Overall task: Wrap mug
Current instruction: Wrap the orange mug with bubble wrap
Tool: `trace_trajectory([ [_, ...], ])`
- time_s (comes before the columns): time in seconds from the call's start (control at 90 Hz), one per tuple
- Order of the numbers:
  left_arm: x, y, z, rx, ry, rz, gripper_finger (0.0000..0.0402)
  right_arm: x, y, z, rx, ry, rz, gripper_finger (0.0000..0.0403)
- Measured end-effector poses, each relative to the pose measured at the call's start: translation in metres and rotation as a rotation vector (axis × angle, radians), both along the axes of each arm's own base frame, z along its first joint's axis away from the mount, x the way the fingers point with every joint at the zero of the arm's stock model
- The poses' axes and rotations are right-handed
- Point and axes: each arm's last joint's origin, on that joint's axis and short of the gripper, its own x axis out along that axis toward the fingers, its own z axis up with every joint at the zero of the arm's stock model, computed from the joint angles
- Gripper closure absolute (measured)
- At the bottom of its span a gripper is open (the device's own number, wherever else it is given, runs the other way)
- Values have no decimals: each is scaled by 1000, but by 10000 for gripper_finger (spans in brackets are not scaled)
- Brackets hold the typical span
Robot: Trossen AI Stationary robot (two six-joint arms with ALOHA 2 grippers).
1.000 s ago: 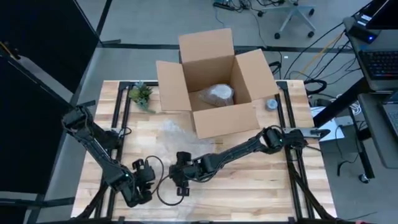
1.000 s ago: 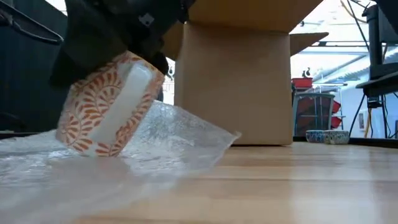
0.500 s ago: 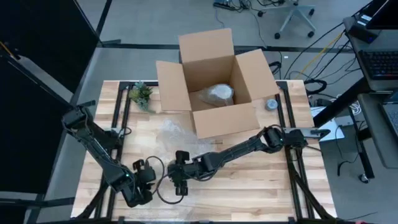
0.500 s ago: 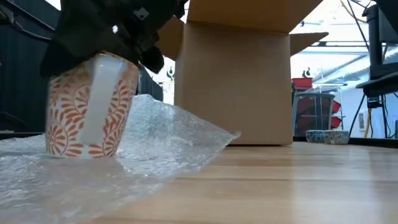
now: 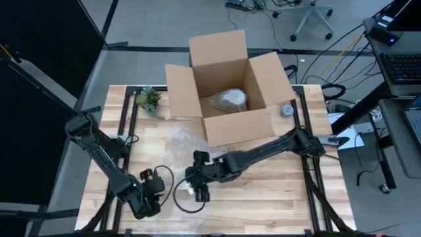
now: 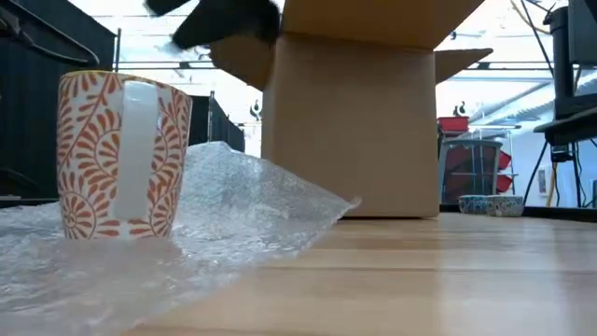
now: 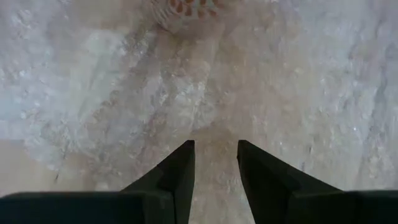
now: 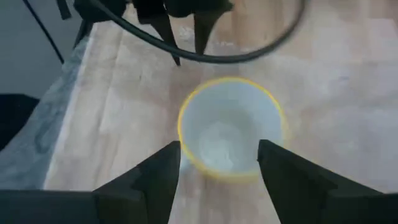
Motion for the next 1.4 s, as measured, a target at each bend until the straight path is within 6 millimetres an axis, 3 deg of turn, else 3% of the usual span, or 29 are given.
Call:
trace_trajectory([
  [0.233, -1, 3, 23, -72, -82, 27, 292, -54, 24, -1, -254, 178, -130, 202],
  [0.378, -2, 8, 34, -57, -177, 57, 292, -91, 42, -29, -256, 152, -249, 202],
  [0.533, 0, 11, 39, -23, -268, 95, 292, -147, 57, -67, -214, -107, -496, 202],
  [0.667, 8, 16, 41, 10, -350, 156, 292, -180, 43, -108, -157, -408, -756, 202],
  [0.844, 26, 22, 42, 12, -392, 168, 292, -174, 6, -133, -101, -404, -837, 202],
  [1.089, 33, 29, 43, 21, -395, 203, 292, -132, -58, -128, -251, -419, -922, 202],
  [1.278, 33, 30, 42, 23, -395, 206, 292, -117, -98, -125, -278, -403, -987, 202],
  [1.4, 34, 31, 43, 59, -419, 207, 292, -110, -112, -122, -224, -411, -992, 202],
])
